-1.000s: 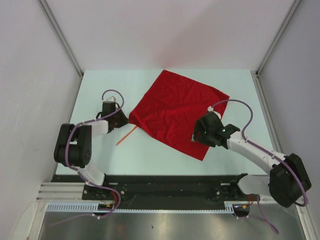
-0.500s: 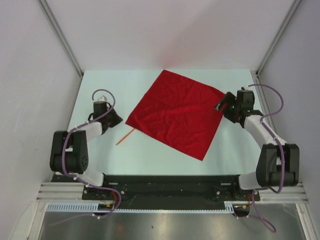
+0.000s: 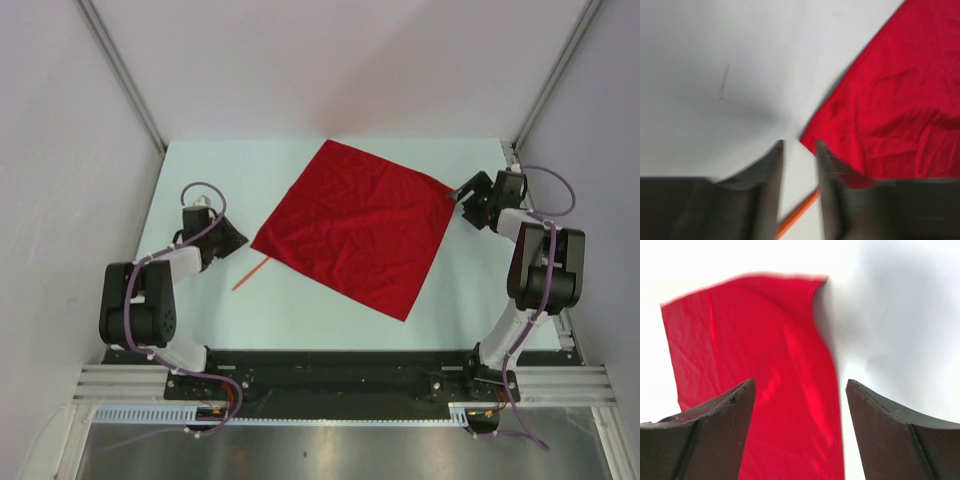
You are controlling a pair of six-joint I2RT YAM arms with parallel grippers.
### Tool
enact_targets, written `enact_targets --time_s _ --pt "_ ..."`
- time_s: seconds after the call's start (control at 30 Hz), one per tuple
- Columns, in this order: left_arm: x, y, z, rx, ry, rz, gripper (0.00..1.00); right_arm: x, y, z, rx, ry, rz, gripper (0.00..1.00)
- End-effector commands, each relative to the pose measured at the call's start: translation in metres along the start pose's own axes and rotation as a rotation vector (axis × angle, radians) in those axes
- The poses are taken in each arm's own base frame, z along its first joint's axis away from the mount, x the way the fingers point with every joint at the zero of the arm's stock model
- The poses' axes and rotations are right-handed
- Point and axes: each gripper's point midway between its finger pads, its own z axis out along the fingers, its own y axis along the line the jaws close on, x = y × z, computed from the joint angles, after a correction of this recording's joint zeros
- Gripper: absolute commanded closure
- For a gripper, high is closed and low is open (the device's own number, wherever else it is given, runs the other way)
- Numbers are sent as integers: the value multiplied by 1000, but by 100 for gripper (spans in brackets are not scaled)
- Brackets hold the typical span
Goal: Fold the napkin, place the utensils inside, and roll it up
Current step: Fold the napkin
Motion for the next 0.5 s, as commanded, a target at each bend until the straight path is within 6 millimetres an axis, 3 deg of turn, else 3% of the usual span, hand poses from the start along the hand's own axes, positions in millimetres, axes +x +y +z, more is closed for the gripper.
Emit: enact_targets --time_s 0.0,0.17,0.47 --pt "2 -28 -2 94 -2 30 52 -36 8 18 -118 -68 75 22" --pt "8 -55 -1 125 8 75 35 -36 1 54 -159 -26 162 25" --pt "-4 -77 -14 157 -26 97 31 -26 -2 99 -226 21 304 32"
